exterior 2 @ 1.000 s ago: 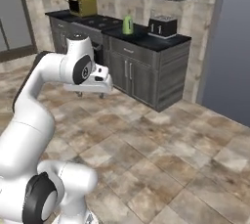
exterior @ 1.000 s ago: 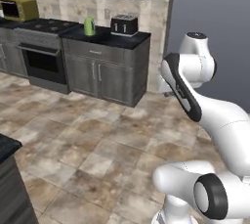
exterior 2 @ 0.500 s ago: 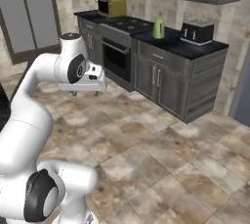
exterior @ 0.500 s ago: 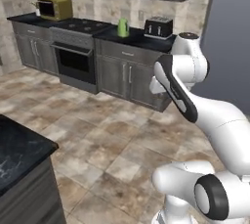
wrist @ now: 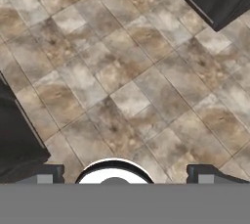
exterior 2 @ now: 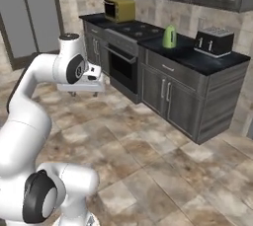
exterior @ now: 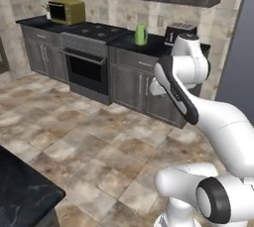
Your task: Navigate to the microwave.
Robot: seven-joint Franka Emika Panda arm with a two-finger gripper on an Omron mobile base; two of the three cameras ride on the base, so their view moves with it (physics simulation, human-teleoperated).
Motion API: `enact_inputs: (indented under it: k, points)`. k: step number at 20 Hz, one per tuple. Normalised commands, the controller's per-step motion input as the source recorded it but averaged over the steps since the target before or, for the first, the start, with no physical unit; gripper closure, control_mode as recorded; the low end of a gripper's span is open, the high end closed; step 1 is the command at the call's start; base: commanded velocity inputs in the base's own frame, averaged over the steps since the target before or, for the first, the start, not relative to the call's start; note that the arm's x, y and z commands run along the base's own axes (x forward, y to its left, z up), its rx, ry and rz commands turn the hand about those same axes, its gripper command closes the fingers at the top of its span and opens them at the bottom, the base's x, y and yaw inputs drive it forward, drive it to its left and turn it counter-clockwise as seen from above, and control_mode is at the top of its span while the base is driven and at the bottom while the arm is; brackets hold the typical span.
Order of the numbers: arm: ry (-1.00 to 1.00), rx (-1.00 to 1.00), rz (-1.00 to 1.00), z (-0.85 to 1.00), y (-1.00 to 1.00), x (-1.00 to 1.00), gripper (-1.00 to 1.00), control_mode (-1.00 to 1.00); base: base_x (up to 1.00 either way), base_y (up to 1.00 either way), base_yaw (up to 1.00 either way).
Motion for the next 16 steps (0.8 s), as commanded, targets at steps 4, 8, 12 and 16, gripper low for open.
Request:
enact_inputs:
  k: [4,8,12,16]
  points:
    - [0.00,0.00,0.00,0.00,0.00,0.00,-1.00,1.00,1.00,-0.17,0.00]
    - [0.00,0.00,0.00,0.00,0.00,0.00,-1.00,1.00,1.00,0.00,0.00]
    - [0.00,0.00,0.00,0.00,0.00,0.00,-1.00,1.00,1.00,0.00,0.00]
    - [0.00,0.00,0.00,0.00,0.00,0.00,-1.00,1.00,1.00,0.00,0.04]
